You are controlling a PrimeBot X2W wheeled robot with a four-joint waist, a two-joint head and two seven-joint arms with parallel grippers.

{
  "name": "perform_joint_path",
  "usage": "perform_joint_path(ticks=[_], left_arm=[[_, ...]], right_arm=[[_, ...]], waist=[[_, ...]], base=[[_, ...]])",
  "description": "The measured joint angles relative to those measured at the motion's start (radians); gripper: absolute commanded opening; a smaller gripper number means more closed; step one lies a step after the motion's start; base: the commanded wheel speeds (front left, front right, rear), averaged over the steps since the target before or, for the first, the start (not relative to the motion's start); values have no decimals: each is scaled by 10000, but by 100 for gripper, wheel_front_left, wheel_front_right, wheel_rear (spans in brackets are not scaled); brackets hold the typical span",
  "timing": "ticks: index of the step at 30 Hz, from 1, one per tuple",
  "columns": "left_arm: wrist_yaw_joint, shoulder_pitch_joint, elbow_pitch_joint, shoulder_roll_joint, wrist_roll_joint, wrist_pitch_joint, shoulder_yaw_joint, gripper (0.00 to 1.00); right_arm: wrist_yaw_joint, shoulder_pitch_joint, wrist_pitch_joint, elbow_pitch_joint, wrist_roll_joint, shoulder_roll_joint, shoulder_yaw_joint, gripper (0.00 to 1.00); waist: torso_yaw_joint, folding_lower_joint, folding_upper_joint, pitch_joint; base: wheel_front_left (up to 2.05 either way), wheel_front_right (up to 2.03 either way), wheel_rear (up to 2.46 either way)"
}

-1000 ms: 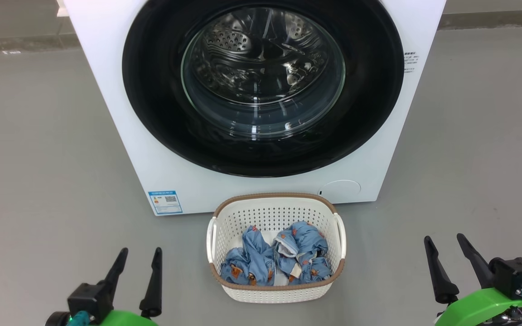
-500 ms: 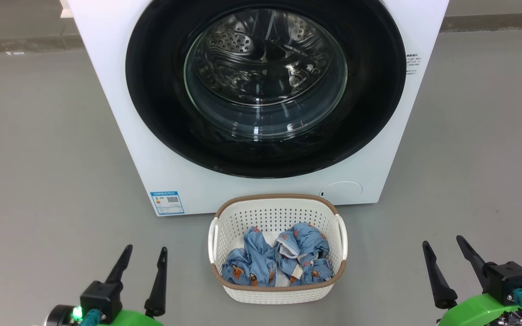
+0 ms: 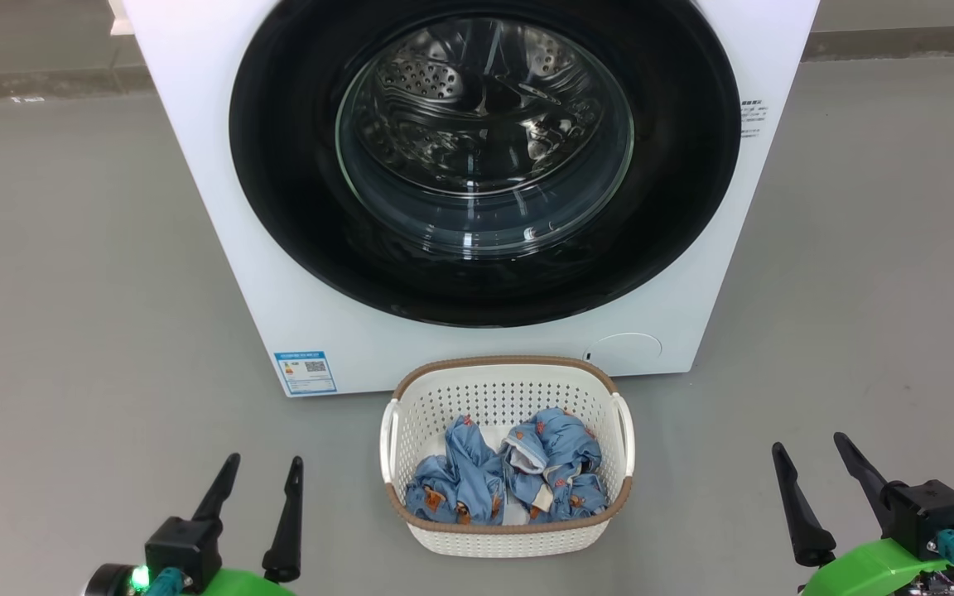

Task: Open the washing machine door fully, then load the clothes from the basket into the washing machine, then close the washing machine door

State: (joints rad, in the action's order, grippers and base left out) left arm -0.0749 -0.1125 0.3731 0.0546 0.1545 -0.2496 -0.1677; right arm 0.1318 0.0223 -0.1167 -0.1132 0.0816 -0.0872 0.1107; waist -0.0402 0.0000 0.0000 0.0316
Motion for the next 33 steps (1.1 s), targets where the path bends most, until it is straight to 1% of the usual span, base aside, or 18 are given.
perform_joint_path(ticks=[16,23,28,33], left_arm=[[17,-14,169,-17,92,0,-6,100],[104,-27,186,-19,117,0,-4,100],[192,-40,211,-8,113,0,-4,100],[221,-42,238,6,98,0,-10,100]], right_arm=[[0,-1,-58,-23,119,-69,-405,100],[0,-1,-58,-21,169,-90,-470,100],[0,-1,-58,-17,178,-96,-499,100],[0,-1,-58,-10,180,-94,-500,100]], waist=[[-66,0,0,22],[-70,0,0,15],[-57,0,0,11],[-54,0,0,3]], base=[[0,0,0],[0,3,-4],[32,35,-67],[73,73,-146]])
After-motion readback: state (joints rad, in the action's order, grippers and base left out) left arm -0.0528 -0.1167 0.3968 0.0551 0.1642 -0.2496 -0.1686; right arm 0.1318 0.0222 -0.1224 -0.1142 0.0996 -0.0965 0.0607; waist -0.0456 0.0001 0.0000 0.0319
